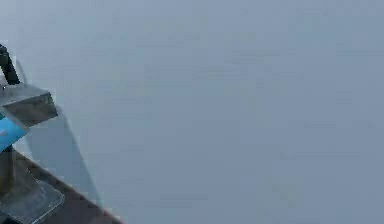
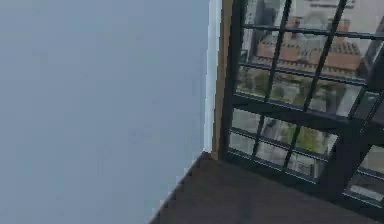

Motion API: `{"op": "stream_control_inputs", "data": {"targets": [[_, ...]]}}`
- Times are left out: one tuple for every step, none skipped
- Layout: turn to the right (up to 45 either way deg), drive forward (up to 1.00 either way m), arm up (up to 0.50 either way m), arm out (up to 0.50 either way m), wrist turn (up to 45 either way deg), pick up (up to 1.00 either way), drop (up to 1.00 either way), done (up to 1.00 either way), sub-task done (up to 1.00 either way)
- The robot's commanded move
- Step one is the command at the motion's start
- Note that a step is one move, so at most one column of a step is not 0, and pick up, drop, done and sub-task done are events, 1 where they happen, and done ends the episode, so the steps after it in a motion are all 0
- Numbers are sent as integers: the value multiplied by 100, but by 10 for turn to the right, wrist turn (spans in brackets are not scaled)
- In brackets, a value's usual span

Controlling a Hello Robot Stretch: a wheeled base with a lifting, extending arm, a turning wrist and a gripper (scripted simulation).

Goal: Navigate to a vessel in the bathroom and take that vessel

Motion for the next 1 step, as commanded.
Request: {"op": "stream_control_inputs", "data": {"targets": [[450,0,0,0,0,0,0,0,0]]}}
